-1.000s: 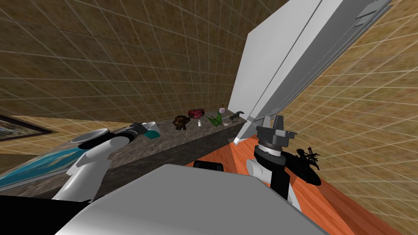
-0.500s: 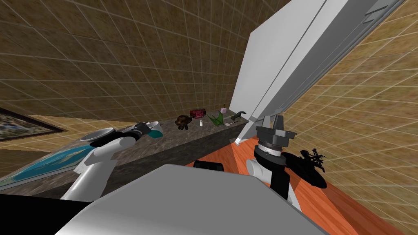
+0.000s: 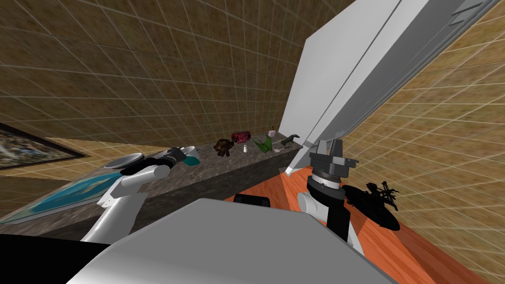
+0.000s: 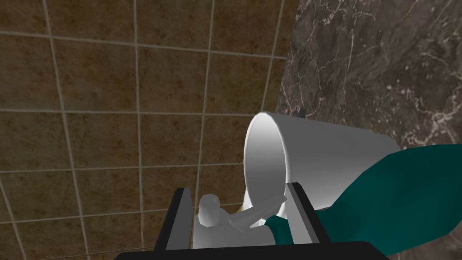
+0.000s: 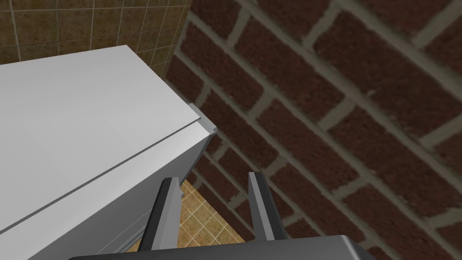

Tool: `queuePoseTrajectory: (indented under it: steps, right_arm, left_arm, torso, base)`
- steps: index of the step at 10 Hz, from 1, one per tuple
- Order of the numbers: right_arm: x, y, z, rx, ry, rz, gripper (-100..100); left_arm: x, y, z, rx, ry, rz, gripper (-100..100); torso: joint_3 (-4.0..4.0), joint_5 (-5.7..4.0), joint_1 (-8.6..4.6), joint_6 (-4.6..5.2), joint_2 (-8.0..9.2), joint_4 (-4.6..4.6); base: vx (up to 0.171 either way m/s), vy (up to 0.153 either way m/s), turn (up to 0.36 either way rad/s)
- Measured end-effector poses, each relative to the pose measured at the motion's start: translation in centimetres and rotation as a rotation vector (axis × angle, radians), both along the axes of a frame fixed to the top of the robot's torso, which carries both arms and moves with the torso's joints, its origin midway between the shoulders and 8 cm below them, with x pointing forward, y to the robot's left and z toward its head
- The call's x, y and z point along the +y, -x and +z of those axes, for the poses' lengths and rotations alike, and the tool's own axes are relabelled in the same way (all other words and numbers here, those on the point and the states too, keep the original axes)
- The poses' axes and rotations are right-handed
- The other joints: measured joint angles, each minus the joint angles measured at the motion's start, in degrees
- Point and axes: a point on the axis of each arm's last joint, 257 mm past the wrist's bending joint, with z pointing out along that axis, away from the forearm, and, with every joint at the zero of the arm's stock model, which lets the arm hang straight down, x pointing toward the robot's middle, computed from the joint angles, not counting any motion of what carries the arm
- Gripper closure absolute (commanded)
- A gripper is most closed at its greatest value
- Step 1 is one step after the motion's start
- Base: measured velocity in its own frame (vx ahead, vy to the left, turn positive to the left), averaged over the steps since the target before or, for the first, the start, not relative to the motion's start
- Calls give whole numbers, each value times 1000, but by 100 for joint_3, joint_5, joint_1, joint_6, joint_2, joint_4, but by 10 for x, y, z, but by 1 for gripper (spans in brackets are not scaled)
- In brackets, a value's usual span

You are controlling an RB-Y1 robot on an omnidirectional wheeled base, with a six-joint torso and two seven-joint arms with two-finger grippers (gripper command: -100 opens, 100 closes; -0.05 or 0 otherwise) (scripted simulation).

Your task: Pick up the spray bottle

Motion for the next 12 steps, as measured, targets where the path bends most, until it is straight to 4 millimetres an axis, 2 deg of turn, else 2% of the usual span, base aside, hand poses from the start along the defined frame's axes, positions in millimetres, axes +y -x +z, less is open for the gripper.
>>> queuePoseTrajectory:
  steps: [1, 4, 6, 8, 9, 11, 12]
  right_arm:
    - [0, 0, 0, 0, 0, 0, 0]
    - [0, 0, 0, 0, 0, 0, 0]
    - [0, 0, 0, 0, 0, 0, 0]
    - [0, 0, 0, 0, 0, 0, 0]
    - [0, 0, 0, 0, 0, 0, 0]
    - [0, 0, 0, 0, 0, 0, 0]
    - [0, 0, 0, 0, 0, 0, 0]
  left_arm:
    - [0, 0, 1, -1, -2, 7, 100]
    - [-20, -7, 6, -21, 8, -5, 100]
    - [-17, -5, 7, -21, 1, 15, 100]
    - [-37, -10, 11, -31, -2, 6, 100]
    - [-35, -9, 13, -36, -7, 14, 100]
    - [-52, -12, 16, -56, -3, 4, 100]
    - [-54, -13, 20, -65, -5, 10, 100]
  torso:
    - [0, -2, -5, -2, -1, 1]
    - [3, 0, -7, -1, 1, 4]
    - [3, -6, -18, -4, 1, 5]
    - [6, -5, -5, -4, 6, 6]
    - [6, -6, -7, -6, 6, 7]
    - [9, -4, 0, -4, 9, 9]
    - [9, -7, -11, -3, 7, 10]
  base:
    - [-3, 57, 66]
    - [-8, 28, 9]
    - [-5, 18, 36]
    - [-11, 44, 9]
    - [-11, 67, 77]
    - [-10, 45, 9]
    - [0, 0, 0]
